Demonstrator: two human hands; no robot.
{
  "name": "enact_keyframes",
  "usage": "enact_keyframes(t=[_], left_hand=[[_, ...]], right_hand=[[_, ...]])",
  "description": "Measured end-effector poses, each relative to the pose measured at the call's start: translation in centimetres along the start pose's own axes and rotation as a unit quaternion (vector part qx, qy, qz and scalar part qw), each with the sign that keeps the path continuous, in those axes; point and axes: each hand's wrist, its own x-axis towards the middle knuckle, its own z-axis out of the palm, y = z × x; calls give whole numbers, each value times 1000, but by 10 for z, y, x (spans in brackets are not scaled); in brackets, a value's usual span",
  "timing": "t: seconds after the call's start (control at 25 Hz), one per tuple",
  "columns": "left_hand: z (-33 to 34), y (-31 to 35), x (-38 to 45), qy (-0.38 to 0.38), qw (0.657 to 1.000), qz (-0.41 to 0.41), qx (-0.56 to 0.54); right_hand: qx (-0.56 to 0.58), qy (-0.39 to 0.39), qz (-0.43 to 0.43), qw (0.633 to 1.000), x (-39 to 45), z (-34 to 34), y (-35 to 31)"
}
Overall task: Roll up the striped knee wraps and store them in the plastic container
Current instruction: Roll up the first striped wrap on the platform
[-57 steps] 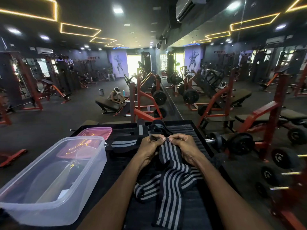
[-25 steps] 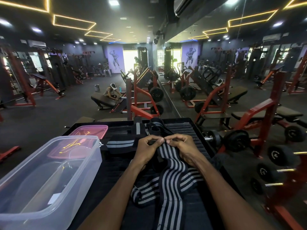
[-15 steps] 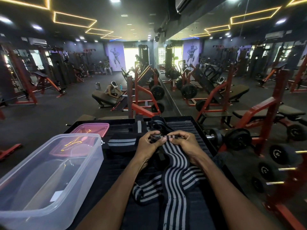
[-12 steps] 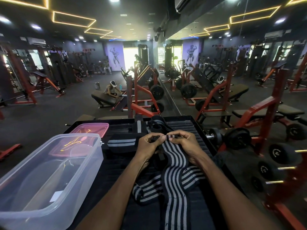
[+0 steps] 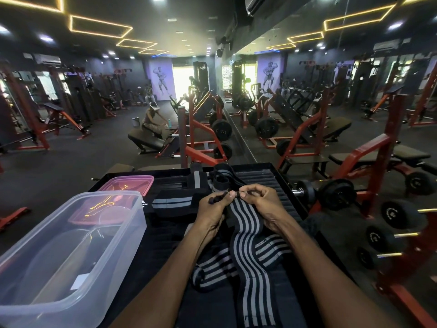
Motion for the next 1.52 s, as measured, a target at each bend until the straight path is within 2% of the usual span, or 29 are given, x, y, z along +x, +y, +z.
enact_keyframes(t=[0.16, 0.36, 0.6, 0.8, 0.88, 1.08, 1.24, 1.36, 1.52], left_hand=[[0, 4, -3, 0, 997, 68, 40], [3, 4, -8, -43, 999, 12, -30], [-1, 4, -6, -34, 997, 63, 28], [0, 4, -7, -30, 999, 28, -12], [-1, 2, -3, -6, 998, 46, 30], [-5, 5, -4, -15, 988, 93, 126], [0, 3, -6, -27, 998, 37, 31], [0, 2, -5, -24, 992, 82, 89], [-2, 4, -6, -17, 989, 106, 105]], right_hand=[[20, -6, 15, 1000, -2, 2, -3], [55, 0, 3, 998, -2, 2, -3], [105, -20, 31, 994, -2, 6, -3], [90, -13, 18, 996, -3, 7, -1], [82, -13, 19, 996, -3, 7, -1], [63, -27, 43, 997, -4, 7, -3], [60, 0, 3, 998, -5, 6, -3], [55, 2, -4, 998, -2, 5, 0], [71, -28, 48, 996, -3, 6, 0]])
